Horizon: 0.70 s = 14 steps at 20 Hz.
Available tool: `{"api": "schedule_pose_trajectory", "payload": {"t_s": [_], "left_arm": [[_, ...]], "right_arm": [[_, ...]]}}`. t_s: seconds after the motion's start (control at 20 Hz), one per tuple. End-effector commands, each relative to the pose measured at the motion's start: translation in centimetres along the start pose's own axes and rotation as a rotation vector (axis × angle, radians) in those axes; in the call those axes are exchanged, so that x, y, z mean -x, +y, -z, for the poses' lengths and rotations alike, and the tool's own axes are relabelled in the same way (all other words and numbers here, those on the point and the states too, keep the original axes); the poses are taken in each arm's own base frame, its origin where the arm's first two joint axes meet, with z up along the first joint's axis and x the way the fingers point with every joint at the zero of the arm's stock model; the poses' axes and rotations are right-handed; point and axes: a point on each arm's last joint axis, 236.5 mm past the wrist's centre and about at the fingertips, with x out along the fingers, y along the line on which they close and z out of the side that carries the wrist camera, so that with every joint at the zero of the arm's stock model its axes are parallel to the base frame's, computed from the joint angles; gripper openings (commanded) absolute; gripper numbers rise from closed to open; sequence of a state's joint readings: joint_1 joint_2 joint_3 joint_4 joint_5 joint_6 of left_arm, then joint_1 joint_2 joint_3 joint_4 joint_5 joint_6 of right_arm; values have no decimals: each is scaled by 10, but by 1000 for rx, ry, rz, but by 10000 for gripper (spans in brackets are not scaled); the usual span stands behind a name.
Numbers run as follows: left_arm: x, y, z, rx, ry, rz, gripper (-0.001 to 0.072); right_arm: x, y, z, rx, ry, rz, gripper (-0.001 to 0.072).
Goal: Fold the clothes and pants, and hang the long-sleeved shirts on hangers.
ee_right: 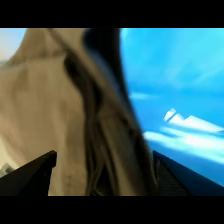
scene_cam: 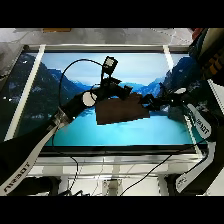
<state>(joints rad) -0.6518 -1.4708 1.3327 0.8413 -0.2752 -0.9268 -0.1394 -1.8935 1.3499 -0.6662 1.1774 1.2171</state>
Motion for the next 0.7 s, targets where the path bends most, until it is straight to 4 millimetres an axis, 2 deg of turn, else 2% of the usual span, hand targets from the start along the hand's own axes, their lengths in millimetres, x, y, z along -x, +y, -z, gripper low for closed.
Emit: {"api": "schedule_pose_trajectory", "payload": {"t_s": [0.0,0.2,0.25,0.3,0.4,0.45,0.5,0.6,0.65], "left_arm": [[0,0,1,0,5,3,697],[0,0,1,0,5,3,697],[0,0,1,0,5,4,697],[0,-1,1,-1,7,5,697],[1,-1,10,-64,45,9,692],[1,-2,22,-130,94,16,619],[4,0,38,-202,160,24,441],[16,16,80,-370,353,27,23],[28,33,102,-437,466,14,11]], "right_arm": [[-19,8,23,38,92,8,686],[-44,23,39,128,136,43,680],[-52,28,39,147,129,50,623],[-59,33,38,164,115,57,491],[-69,45,36,202,98,64,154],[-70,52,35,220,96,62,19],[-69,58,32,237,93,56,15],[-58,70,24,266,78,46,14],[-49,74,18,279,67,43,14]]}}
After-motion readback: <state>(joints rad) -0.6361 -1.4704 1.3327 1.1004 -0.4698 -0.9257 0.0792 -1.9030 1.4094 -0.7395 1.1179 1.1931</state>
